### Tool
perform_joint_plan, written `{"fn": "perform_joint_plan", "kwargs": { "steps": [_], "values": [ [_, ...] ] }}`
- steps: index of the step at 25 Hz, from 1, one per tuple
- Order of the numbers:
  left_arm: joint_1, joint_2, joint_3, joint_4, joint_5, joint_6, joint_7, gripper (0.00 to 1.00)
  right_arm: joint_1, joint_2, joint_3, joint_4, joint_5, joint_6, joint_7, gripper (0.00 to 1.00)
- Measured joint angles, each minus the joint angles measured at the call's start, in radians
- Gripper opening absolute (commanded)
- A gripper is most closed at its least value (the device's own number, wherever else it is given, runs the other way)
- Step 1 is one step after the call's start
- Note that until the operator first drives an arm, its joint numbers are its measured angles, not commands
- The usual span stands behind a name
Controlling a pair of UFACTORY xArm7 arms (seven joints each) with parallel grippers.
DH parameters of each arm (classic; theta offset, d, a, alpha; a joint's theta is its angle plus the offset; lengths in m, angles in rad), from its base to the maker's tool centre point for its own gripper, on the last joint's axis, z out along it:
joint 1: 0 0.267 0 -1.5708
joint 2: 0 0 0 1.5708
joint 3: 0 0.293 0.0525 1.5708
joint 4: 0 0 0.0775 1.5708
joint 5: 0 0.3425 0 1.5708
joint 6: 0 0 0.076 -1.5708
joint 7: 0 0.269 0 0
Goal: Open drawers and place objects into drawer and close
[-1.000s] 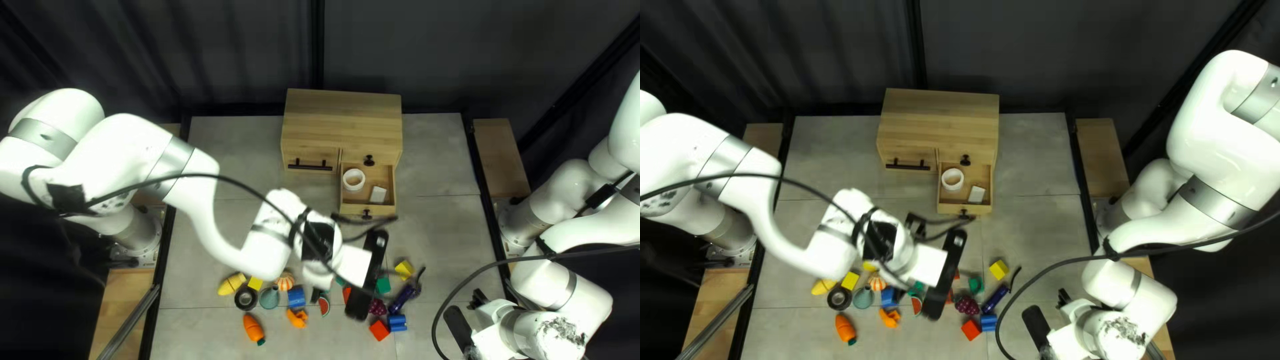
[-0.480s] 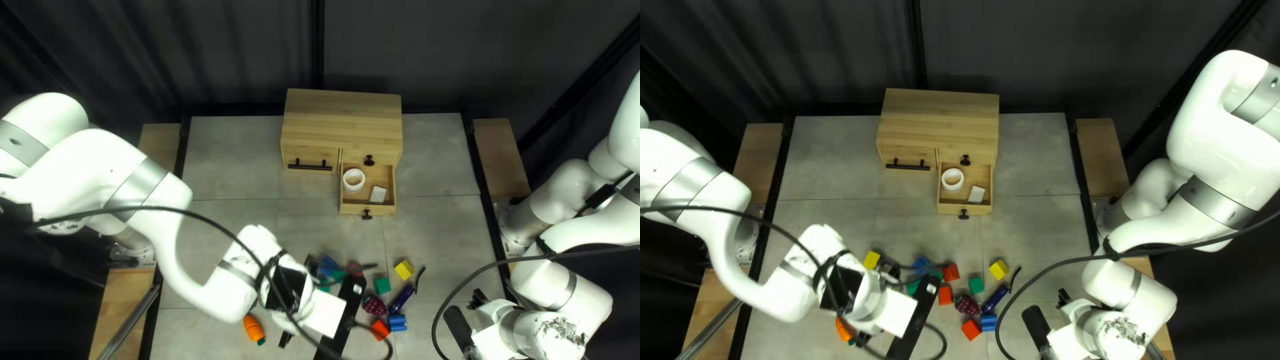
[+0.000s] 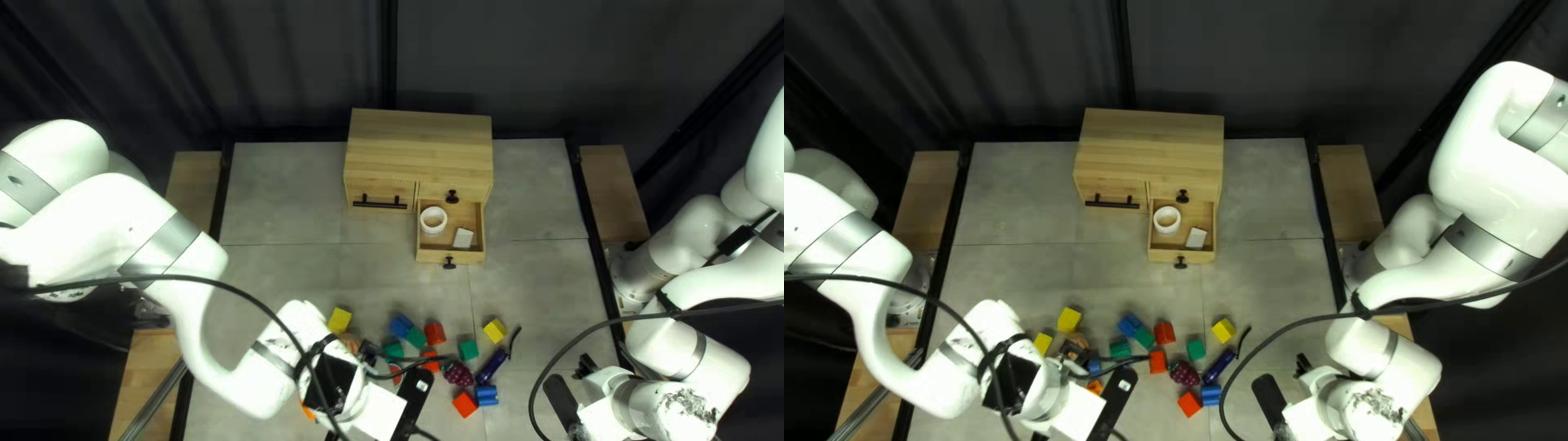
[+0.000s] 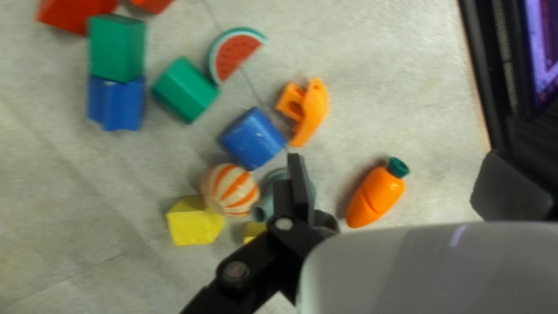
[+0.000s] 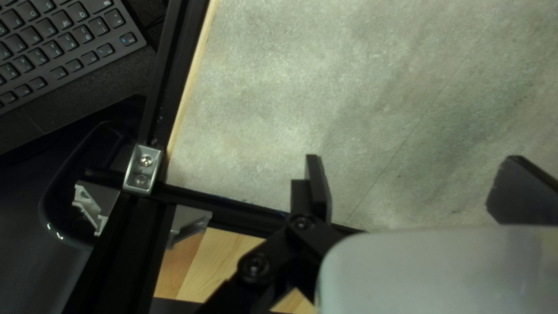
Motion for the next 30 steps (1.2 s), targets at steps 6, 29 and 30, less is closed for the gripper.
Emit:
{"fn": "perform_joint_plan", "kwargs": {
  "steps": [6, 29, 30],
  "values": [
    [-0.011, 0.003, -0.007, -0.020, 0.013, -0.034, -0.013, 1.00, 0.000, 0.000, 0.000, 0.000, 0.000, 0.000, 0.000, 1.00],
    [-0.053, -0.121, -0.059, -0.208, -0.107, -0.019, -0.067, 1.00, 0.000, 0.000, 0.000, 0.000, 0.000, 0.000, 0.000, 1.00],
    [-0.053, -0.121, -0.059, -0.208, -0.107, -0.019, -0.067, 1.00, 0.000, 0.000, 0.000, 0.000, 0.000, 0.000, 0.000, 1.00]
  ]
}}
